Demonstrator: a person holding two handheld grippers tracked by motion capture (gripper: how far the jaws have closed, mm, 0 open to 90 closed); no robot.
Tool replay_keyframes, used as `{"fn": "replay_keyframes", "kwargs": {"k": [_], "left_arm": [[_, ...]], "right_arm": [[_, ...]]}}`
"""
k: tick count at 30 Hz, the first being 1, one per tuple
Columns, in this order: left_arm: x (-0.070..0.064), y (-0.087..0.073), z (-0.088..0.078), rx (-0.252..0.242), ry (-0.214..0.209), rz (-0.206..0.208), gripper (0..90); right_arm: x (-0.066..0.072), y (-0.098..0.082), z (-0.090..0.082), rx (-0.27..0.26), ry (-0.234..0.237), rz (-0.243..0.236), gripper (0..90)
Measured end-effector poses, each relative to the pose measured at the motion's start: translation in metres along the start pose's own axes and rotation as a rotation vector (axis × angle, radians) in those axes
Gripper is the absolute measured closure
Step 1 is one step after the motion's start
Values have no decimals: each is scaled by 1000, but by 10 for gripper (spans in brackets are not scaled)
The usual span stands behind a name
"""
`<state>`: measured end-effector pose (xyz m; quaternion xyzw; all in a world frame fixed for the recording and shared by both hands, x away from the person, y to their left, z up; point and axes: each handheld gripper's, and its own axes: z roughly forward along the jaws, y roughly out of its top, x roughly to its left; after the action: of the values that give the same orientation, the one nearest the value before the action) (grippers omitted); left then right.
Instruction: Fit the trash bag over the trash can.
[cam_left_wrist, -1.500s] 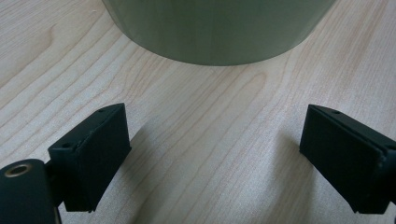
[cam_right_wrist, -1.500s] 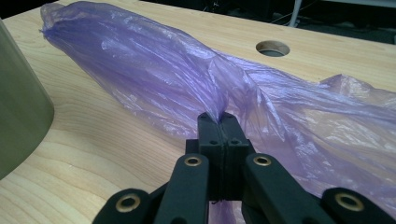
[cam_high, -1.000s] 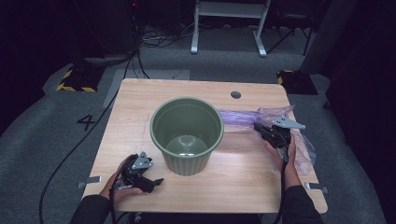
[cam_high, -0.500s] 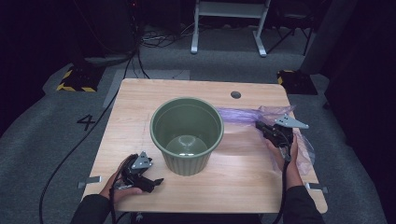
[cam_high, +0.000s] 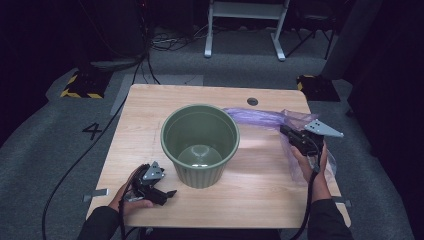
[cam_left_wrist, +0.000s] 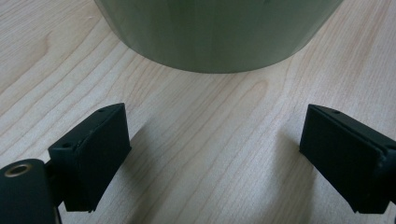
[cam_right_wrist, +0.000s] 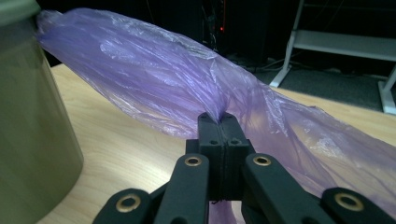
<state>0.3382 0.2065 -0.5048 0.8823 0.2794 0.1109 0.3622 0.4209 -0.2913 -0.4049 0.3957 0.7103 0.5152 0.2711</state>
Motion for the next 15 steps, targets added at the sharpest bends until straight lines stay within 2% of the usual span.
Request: {"fn": "replay_keyframes", "kwargs": {"k": [11, 15], "left_arm": [[0, 13, 13, 0, -18, 19, 80], [-1, 21, 20, 2, -31, 39, 80]], "right_arm": [[4, 27, -16, -67, -4, -9, 900], [5, 35, -20, -89, -12, -14, 900]]}}
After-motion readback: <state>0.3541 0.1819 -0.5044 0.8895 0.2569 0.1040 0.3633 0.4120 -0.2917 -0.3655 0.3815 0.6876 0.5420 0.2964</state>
